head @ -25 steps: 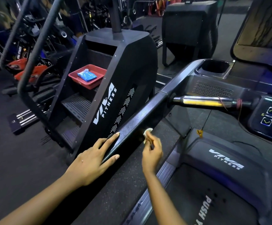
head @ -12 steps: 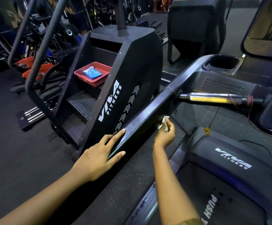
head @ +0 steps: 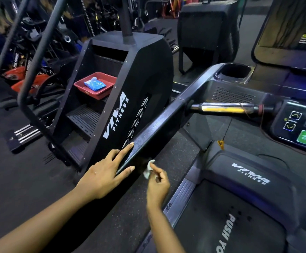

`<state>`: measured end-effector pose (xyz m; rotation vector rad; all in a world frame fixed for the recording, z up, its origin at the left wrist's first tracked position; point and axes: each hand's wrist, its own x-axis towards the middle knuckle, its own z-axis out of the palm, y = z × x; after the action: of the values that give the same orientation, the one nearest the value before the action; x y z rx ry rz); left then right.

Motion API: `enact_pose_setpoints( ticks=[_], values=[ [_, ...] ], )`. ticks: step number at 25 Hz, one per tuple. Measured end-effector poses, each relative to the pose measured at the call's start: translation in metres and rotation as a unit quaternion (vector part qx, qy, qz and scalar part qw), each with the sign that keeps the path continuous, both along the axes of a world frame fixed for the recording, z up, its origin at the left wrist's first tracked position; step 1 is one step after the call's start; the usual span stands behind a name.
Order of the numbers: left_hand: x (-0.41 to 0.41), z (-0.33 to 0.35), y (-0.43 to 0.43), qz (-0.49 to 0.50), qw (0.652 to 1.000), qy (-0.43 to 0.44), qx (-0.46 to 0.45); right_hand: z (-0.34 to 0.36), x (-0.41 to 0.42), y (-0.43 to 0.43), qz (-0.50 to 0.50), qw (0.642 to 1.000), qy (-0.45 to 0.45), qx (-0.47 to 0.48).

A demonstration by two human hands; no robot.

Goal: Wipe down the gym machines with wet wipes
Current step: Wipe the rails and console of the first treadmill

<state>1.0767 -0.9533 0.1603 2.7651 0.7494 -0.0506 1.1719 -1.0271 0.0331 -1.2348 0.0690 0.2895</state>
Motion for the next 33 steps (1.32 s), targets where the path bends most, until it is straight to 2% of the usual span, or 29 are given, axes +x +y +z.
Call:
enact_pose_setpoints(
  ticks=[3,6,13,18,21,23,26,29,33],
  values=[
    [0.0,0.001,0.0,0.003,1.0,0.006,0.0,0.004,0.075,0.001,-0.054,0.998,-0.039,-0.011],
    [0.001,0.002,0.0,0.005,1.0,0.006,-0.003,0.015,0.133,0.026,-0.052,0.994,-0.089,-0.044],
    [0.001,0.001,0.0,0.007,1.0,0.006,0.0,0.006,0.049,0.024,-0.071,0.982,-0.164,-0.056],
    [0.002,0.002,-0.002,0.006,1.0,0.007,0.012,0.01,-0.033,-0.006,0.027,0.989,-0.145,0.002],
    [0.001,0.003,-0.002,0.009,1.0,0.015,0.008,0.016,0.007,-0.006,-0.021,0.994,-0.111,0.011],
    [0.001,0.003,-0.002,0.009,1.0,0.016,0.006,0.025,0.062,0.005,-0.068,0.99,-0.124,0.001],
    [0.001,0.003,-0.001,0.009,1.0,0.016,0.002,0.034,0.113,0.029,-0.071,0.987,-0.143,-0.028],
    [0.001,0.002,0.0,0.008,1.0,0.015,-0.004,0.036,0.102,0.036,-0.095,0.974,-0.194,-0.062],
    [0.001,0.001,0.0,0.008,1.0,0.008,0.002,0.039,0.038,0.029,-0.114,0.953,-0.272,-0.064]
  ],
)
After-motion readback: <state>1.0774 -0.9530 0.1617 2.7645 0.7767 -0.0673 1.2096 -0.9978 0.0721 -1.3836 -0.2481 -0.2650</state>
